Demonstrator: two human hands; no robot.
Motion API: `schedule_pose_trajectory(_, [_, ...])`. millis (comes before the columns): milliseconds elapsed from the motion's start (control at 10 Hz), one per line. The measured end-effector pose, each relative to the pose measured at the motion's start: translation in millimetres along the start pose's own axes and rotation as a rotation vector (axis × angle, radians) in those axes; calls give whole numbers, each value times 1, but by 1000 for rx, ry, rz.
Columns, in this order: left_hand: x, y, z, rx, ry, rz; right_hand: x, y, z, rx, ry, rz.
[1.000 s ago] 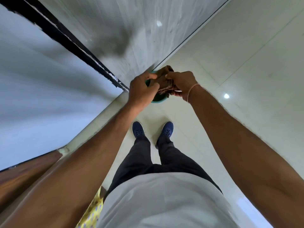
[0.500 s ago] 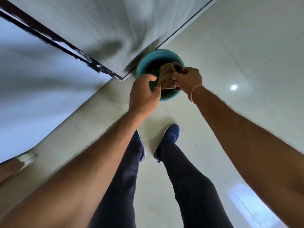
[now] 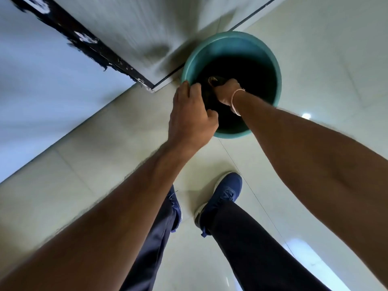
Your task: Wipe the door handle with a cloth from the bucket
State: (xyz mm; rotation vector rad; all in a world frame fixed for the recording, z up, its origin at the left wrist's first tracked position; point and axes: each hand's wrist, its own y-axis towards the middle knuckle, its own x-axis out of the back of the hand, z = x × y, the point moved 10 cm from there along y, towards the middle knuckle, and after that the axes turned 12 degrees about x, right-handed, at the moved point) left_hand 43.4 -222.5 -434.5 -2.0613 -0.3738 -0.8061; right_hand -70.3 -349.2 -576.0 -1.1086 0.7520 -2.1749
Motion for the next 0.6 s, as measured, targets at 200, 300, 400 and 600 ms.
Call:
schedule_pose_trajectory(200, [-10,3,10,-25,7,23,-4,13,-25,-27,-133,-4])
schedule_pose_trajectory(300, [-8,4,10,-19,8,46,8,-2,-18,-3,-212,-18])
schedule_pose_trajectory(400, [0,2,5,-15,-3,71,22,-26,3,94,-241,-38])
schedule_pose_trajectory(600, [44,-29,-32,-58,-13,82,70,-113,66,360,-193,-134])
